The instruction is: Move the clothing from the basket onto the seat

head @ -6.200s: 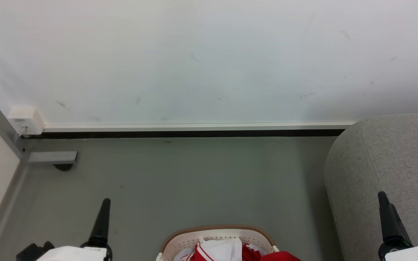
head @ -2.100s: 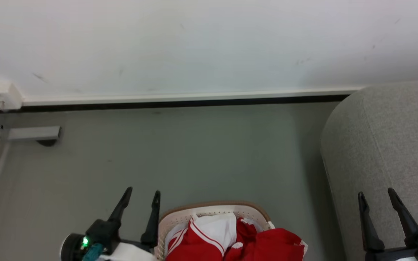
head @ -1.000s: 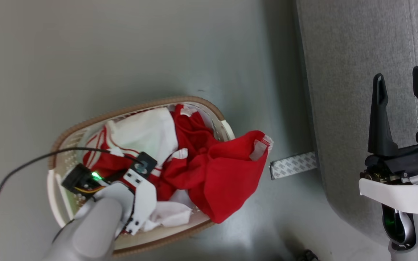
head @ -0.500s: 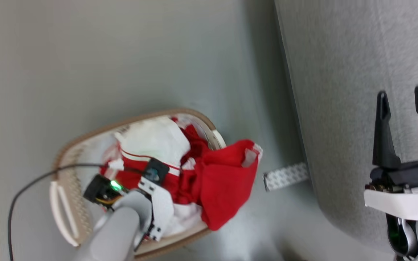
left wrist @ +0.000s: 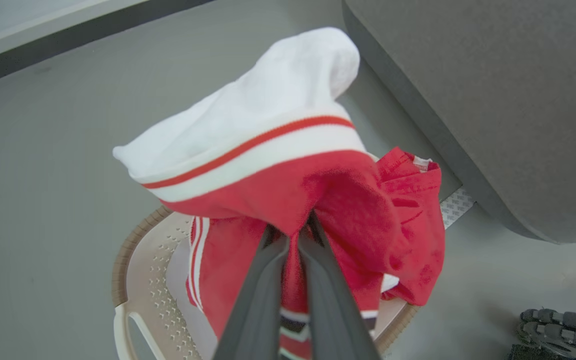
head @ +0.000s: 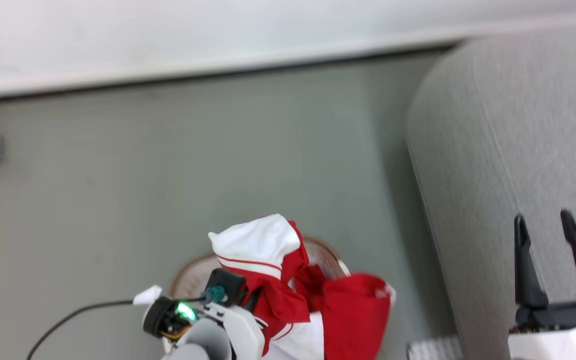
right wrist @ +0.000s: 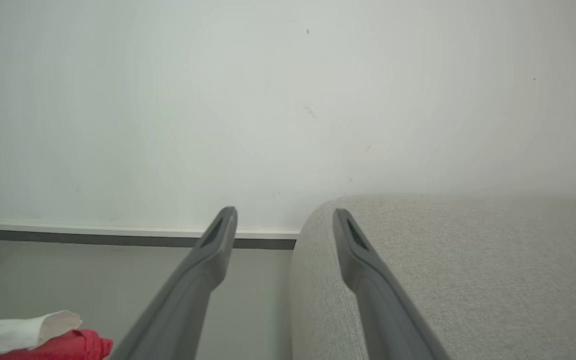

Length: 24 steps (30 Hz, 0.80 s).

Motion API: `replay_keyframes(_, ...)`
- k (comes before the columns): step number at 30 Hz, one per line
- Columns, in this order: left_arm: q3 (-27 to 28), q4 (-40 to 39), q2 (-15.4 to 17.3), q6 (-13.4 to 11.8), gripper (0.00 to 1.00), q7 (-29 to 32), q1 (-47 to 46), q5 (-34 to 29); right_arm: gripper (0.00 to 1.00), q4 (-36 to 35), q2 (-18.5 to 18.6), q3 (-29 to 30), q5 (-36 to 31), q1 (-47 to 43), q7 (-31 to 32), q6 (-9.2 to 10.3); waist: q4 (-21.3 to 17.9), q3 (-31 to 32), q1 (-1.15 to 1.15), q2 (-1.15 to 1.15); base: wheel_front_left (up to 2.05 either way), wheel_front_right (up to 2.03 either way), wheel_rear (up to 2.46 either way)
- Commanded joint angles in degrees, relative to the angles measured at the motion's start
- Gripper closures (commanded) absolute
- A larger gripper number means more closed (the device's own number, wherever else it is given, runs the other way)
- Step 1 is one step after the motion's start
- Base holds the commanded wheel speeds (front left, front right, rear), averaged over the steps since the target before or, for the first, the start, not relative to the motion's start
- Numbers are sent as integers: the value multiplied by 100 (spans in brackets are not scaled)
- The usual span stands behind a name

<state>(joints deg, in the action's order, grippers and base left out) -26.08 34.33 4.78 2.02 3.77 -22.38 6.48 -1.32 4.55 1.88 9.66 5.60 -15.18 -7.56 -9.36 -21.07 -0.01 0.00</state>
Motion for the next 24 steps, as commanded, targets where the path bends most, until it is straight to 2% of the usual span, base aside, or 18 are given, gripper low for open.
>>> replay_keyframes(1, 35, -244, 25, -21, 100, 34, 265, 104, 0, 70, 57, -4, -32, -211, 4, 14, 628, 1047, 1, 0, 0, 0, 0)
replay_keyframes(10, 224, -1705, 146, -210, 100, 350, 1086, 483, 0, 235, 92, -69, -130, -983, 4, 14, 875, 2072, 1, 0, 0, 0, 0)
replay_keyframes(15, 383, -2589, 252, -331, 100, 557, 1257, 653, 0, 198, 124, -222, -152, -1225, 5, 14, 952, 2294, 1, 0, 0, 0, 0)
replay_keyframes(19, 466, -3226, 332, -364, 100, 733, 1324, 737, 0, 111, 247, -615, -217, -1214, 5, 14, 956, 2382, 1, 0, 0, 0, 0)
replay_keyframes(24, 489, -3754, 427, -325, 100, 924, 1261, 818, 0, -150, 578, -1498, -114, -909, 5, 14, 946, 2415, 1, 0, 0, 0, 0)
